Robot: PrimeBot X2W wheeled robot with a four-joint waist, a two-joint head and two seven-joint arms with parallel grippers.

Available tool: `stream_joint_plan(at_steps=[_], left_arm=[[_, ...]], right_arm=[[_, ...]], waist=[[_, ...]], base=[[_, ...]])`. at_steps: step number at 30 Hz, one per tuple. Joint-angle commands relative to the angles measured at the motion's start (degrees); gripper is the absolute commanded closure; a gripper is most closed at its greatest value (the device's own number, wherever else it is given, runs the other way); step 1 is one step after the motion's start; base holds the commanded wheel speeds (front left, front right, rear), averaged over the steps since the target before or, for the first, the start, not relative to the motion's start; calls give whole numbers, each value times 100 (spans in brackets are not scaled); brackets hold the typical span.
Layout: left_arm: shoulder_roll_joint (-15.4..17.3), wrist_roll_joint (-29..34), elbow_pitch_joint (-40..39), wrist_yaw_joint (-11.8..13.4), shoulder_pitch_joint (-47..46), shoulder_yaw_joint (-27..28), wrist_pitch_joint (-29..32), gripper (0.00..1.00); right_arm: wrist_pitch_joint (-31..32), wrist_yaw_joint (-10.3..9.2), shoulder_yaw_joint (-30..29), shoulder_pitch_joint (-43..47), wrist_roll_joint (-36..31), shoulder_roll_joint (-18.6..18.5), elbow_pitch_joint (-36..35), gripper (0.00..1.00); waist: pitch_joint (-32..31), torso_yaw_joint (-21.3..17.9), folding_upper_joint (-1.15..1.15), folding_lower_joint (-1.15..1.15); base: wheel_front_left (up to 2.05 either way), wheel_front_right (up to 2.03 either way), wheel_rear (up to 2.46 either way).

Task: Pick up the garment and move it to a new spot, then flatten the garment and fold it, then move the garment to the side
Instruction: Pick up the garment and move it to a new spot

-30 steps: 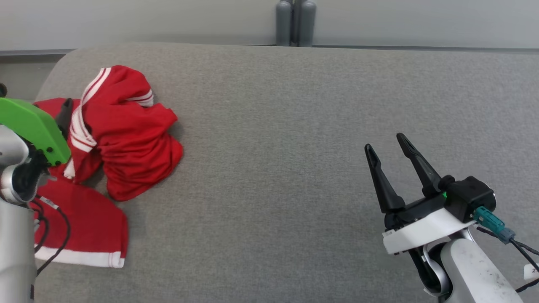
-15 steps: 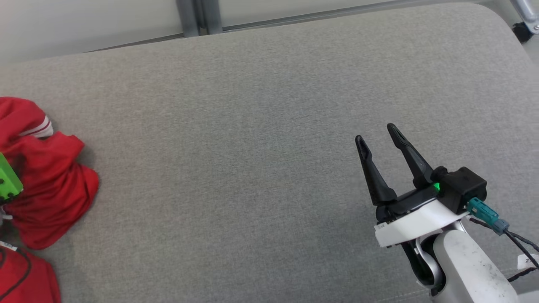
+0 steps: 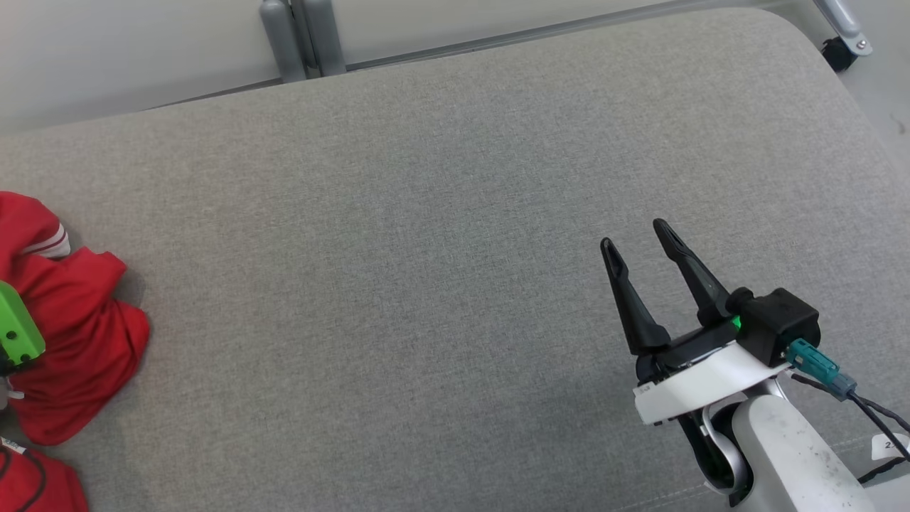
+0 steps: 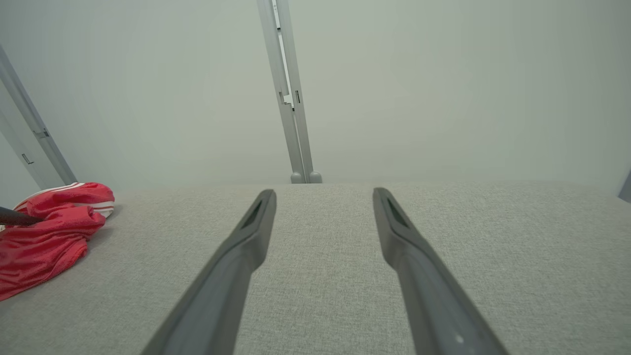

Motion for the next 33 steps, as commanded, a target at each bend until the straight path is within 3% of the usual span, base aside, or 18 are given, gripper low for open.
stream_joint_plan(at_steps=[1, 4, 11, 18, 24, 29, 33], left_arm=[[30, 1, -52, -20, -42, -61, -83, 100], [78, 64, -193, -43, -43, -279, -200, 100], [221, -288, -1422, -47, -53, -1302, -279, 100], [264, -786, -2768, -48, -179, -1947, -161, 100], [-63, -1076, -3790, -28, -221, -2118, -208, 100], [-684, -1428, -4372, 150, 245, -2235, -311, 100], [-1116, -1290, -4408, 282, 820, -2519, -715, 100]], right_arm=[[-17, -2, 0, 71, 60, -1, 28, 0], [-17, -2, -1, 110, 50, 16, 54, 0], [-17, -2, -109, 335, 94, 76, 112, 0], [-17, -2, -282, 531, 80, 99, 114, 0], [-17, -2, -384, 673, 56, 84, 130, 0], [-17, -2, -355, 668, 64, 62, 129, 0], [-17, -2, -307, 651, 102, 72, 139, 0]], waist=[[-147, 108, 0, 0], [-309, 178, 0, 0], [-805, 242, 0, 0], [-1066, 95, 0, 0], [-1132, -115, 0, 0], [-1074, -381, 0, 0], [-967, -590, 0, 0]], base=[[0, 0, 0], [0, 0, 0], [0, 0, 0], [0, 0, 0], [0, 0, 0], [0, 0, 0], [0, 0, 0]])
